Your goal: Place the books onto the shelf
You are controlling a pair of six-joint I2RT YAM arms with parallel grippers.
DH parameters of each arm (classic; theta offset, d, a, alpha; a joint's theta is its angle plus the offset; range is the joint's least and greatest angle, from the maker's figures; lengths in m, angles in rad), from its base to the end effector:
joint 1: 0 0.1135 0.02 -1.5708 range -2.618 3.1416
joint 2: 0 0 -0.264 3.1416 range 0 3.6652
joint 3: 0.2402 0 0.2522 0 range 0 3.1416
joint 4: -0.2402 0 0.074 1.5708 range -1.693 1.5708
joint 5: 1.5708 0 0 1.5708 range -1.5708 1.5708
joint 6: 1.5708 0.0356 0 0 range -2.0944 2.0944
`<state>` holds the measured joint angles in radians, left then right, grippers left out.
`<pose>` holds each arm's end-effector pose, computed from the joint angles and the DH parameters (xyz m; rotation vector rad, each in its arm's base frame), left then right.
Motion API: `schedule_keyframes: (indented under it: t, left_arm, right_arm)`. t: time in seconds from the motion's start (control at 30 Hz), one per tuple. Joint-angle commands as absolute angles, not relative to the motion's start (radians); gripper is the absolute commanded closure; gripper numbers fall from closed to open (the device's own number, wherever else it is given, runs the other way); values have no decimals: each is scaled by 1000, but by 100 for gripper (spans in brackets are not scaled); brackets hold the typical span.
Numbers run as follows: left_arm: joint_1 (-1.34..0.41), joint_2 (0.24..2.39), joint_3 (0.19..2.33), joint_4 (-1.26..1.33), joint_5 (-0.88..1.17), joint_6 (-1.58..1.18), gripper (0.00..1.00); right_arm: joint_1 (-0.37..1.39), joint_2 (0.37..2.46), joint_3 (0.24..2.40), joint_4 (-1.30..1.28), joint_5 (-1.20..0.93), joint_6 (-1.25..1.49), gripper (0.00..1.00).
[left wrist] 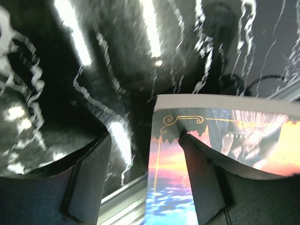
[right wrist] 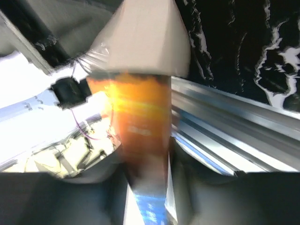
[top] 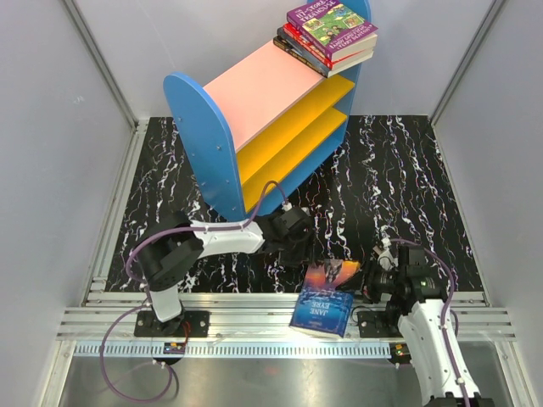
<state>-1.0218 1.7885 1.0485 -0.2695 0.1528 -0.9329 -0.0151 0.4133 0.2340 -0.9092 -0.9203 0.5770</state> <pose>0.1814 -0.3069 0.1580 0.1890 2.8371 -0.8010 0.0747 0.0272 0.1502 0.4542 2.5725 1.4117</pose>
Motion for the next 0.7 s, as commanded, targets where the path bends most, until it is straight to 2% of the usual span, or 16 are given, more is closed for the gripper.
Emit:
schedule_keyframes:
  t: [0.0,0.1,0.13,0.3,0.43,0.53,0.67]
  left_arm:
    - [-1022,1830,1104,-273,129,-919,35]
    - [-1022,1829,1109,-282,130,-922,35]
    - [-1022,1824,1100,-287,129,-922,35]
    - [-1023,1711,1043,-342,104,-930,36]
    - [-1074,1589,1052,-466,40,-879,31]
    - [-1126,1516,1091,-570,-17,-854,28]
    - [-1149,1401,1066,-644,-55,-896,27]
  right_arm:
    - [24,472,252,-977,-950,558,71]
    - [31,523,271,-971,-920,520,90]
    - [31,535,287,-973,-902,506,100]
    - [34,656,467,-989,-805,468,100]
    - [38,729,633,-962,-756,512,100]
    - [38,722,802,-850,-741,622,100]
    - [40,873,1119,-825,-744,611,100]
